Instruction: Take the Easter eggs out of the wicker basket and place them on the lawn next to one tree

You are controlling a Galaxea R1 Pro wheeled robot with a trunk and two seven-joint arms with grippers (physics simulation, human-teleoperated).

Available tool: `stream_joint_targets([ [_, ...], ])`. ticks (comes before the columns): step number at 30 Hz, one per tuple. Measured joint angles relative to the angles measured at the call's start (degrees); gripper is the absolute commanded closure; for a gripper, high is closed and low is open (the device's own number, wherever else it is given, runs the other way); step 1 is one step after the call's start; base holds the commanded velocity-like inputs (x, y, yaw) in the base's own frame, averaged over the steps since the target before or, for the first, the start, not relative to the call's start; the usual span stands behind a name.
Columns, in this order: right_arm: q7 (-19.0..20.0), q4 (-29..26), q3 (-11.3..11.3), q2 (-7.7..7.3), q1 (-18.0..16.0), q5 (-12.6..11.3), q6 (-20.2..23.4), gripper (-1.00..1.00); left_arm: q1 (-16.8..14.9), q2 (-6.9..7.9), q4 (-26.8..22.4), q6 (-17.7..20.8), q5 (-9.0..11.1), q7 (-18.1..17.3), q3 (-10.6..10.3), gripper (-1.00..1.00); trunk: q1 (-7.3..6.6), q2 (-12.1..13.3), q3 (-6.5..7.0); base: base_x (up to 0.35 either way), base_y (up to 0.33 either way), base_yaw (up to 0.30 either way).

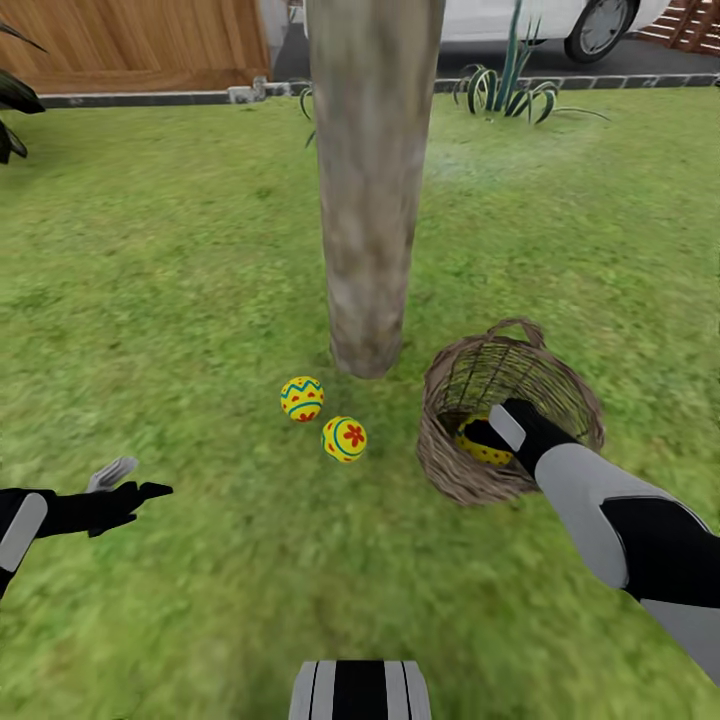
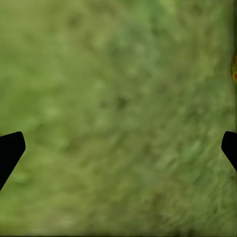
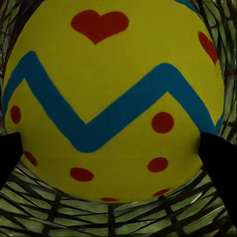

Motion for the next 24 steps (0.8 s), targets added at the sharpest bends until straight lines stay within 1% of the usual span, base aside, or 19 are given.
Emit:
stream_joint_targets([
  [3,0.0,-0.6,0.1,0.03,0.0,0.1,0.0,1.0,0.0,0.0,0.0,0.0,0.0,0.0,0.0,-1.0,-0.09,0.0,0.67,-0.019,-0.006,0.0],
  [4,0.0,-1.6,0.1,0.03,0.0,0.2,0.0,1.0,0.0,-0.01,0.0,0.0,0.0,0.0,0.0,-1.0,-0.11,0.1,0.89,-0.005,-0.002,0.0],
  [7,0.0,-3.9,0.1,0.04,0.0,1.6,0.2,1.0,0.0,-0.06,0.0,0.0,0.0,-0.1,0.0,-1.0,-0.19,0.1,1.55,-0.011,-0.001,0.0],
  [11,0.0,-4.6,0.1,0.08,0.0,2.4,0.2,1.0,0.0,-0.02,0.0,0.0,0.0,-0.1,0.0,-1.0,-0.26,0.1,2.44,-0.229,0.0,0.0],
  [14,-0.1,-4.7,0.1,0.06,0.0,2.4,0.9,1.0,0.0,-0.04,0.0,0.0,0.0,-0.1,1.2,-1.0,-0.36,0.2,3.1,-0.189,0.0,0.0],
  [16,-0.1,-6.5,0.1,0.05,0.0,2.5,1.6,1.0,0.0,-0.07,0.0,0.0,0.0,-0.1,1.7,-1.0,-0.4,0.2,3.55,-0.25,0.0,0.0],
  [18,-0.2,-9.2,0.1,0.06,0.0,2.5,4.2,1.0,0.0,-0.08,0.0,0.0,0.0,-0.1,1.8,-1.0,-0.44,0.2,3.99,-0.266,0.0,0.0],
  [20,-0.3,-10.7,0.0,0.06,0.0,2.5,5.5,1.0,0.0,-0.08,0.0,0.0,0.1,-0.1,1.8,-1.0,-0.52,0.3,4.44,-0.095,0.0,0.0],
  [23,-0.3,-12.6,0.0,0.05,0.0,2.5,6.0,1.0,0.0,-0.38,0.0,0.0,0.1,-0.1,1.8,-1.0,-0.59,0.3,5.1,-0.102,0.0,0.0],
  [24,-0.3,-12.9,0.0,0.06,0.0,2.5,6.1,1.0,0.0,-0.83,0.0,0.0,0.1,-0.1,1.8,-1.0,-0.6,0.3,5.32,-0.265,0.0,0.0],
])
